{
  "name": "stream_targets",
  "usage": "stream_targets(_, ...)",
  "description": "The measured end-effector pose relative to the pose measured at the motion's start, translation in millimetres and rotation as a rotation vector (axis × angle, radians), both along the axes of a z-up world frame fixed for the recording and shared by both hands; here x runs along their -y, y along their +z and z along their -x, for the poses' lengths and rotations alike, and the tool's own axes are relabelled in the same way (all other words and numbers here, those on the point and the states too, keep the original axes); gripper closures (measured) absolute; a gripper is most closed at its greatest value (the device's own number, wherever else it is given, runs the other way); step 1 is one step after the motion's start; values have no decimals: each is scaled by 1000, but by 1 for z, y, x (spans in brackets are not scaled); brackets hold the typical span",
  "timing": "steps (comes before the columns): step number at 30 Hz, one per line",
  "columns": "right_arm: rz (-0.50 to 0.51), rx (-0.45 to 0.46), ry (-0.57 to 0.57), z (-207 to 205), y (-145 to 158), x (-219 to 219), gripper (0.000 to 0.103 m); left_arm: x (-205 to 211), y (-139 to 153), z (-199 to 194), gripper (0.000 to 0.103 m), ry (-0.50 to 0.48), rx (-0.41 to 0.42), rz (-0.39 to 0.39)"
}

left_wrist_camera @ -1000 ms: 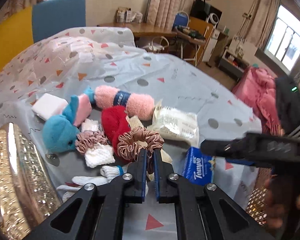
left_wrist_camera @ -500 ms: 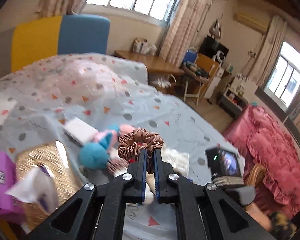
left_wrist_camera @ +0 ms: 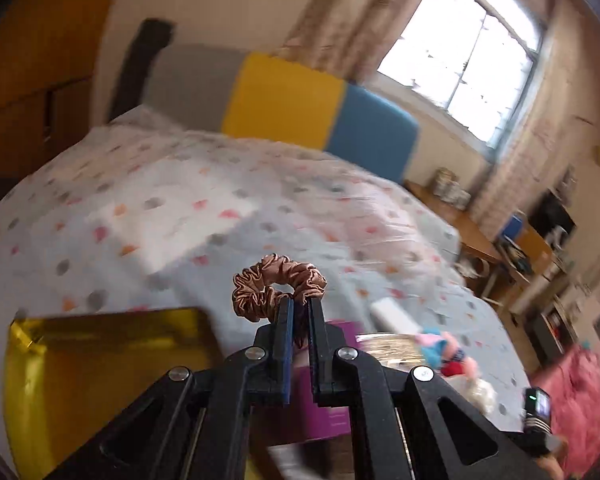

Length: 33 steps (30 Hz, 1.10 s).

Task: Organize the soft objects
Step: 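Carry the brown scrunchie into the gold tray and open the left gripper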

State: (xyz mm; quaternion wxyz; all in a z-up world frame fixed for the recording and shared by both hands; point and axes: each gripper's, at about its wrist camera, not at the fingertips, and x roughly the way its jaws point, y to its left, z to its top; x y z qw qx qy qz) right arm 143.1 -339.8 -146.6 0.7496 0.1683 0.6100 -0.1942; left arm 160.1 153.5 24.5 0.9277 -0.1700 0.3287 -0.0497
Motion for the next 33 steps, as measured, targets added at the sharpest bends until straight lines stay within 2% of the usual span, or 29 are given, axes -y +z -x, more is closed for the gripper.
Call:
stream_targets(5,8,-4,13,-5,-2,-10,39,-49,-52,-8,96,101,-119,39)
stream_targets(6,4,-2,17,-6,-2,-11,39,-53,-60,-10,96,113,-135,41)
stream_targets(7,-40,11,50,-7,-3,-12,39,-55,-66,-13,96,116,-152,44)
stream_targets(11,-34,9,59,-3,-2,-12,39,-57,-83,-24,95,127,-188,50)
stream_targets(13,-31,9,64,-2,-1,-12,39,-59,-85,-26,88,139,-201,62)
stream_targets(15,-24,9,72,-2,-1,-14,39,-58,-82,-23,66,140,-193,72)
stream_targets(16,-19,10,76,-2,-1,-15,39,-57,-80,-18,61,151,-183,55)
stream_targets(20,-4,13,96,-1,0,-20,41,-55,-73,4,56,168,-158,27)
stream_targets(22,2,18,103,-1,0,-22,43,-49,-69,18,52,174,-143,-20)
stream_targets(24,8,23,107,-1,2,-24,44,-43,-66,34,44,187,-127,-65)
stream_targets(27,10,33,104,0,4,-26,45,-36,-65,57,42,199,-108,-110)
stream_targets(28,12,37,106,1,5,-27,45,-33,-65,64,39,200,-103,-118)
stream_targets(30,23,46,117,1,6,-30,45,-30,-65,78,27,199,-93,-117)
stream_targets(33,12,88,99,6,17,-31,46,-27,-65,96,22,195,-78,-101)
